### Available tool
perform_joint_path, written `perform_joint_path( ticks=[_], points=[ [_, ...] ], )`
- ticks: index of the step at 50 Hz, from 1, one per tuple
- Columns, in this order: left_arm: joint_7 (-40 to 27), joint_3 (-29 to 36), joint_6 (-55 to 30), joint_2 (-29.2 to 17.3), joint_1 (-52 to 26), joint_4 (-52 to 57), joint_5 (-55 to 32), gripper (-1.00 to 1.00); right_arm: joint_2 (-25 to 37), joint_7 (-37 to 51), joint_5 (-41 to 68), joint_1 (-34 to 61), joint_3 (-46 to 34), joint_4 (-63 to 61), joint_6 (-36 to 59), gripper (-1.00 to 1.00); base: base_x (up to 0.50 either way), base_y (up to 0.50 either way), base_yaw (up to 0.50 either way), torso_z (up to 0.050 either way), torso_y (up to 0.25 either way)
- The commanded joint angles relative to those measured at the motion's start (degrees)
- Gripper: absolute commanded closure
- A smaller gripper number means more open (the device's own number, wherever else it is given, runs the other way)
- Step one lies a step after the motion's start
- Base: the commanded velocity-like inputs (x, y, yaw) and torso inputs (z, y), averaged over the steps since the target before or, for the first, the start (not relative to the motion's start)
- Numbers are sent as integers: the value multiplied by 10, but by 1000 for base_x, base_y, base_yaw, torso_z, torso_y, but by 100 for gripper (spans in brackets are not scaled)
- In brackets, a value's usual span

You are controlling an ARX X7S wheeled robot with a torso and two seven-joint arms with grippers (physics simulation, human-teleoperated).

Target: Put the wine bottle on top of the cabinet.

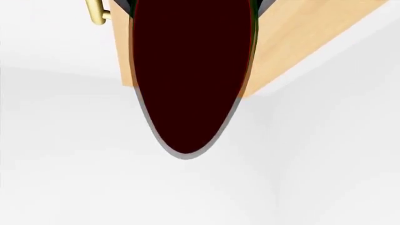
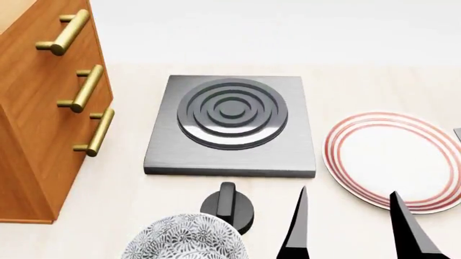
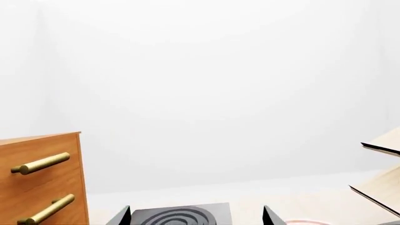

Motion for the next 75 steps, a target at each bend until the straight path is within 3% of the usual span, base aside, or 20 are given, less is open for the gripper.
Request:
perform_joint_path(
  ticks=[1,5,6,39,45,54,66,71,75],
  points=[
    [-17,0,-10,-5,21,-16,-9,100,1,2,-1,2,-5,1,0,-100,0,0,3,0,0],
    [-21,0,-9,-7,18,-14,-6,100,1,3,-1,2,-6,1,0,-100,0,0,2,0,0],
    [-26,-2,-8,-8,17,-14,-4,-100,1,2,-2,2,-7,1,0,-100,-10,0,0,0,0],
    [-33,-2,-10,-11,21,-5,-4,-100,5,4,-1,5,-14,6,-5,-100,0,0,0,0,0],
    [-31,-1,21,-4,15,10,-2,-100,7,7,0,6,-16,1,-3,-100,0,0,0,0,0],
    [-42,-33,17,-10,69,184,-38,-100,7,8,-1,6,-19,2,-5,-100,0,0,0,0,0],
    [-61,23,-24,-69,134,429,-35,-100,7,10,-8,10,-35,-4,2,-100,0,0,0,0,0],
    [-84,-27,-51,-53,194,526,-75,-100,8,10,-10,10,-38,-5,0,-100,0,0,0,0,0],
    [-105,-24,-59,-42,229,594,-84,-100,7,11,-14,11,-44,-6,2,-100,0,0,0,0,0]
  ],
)
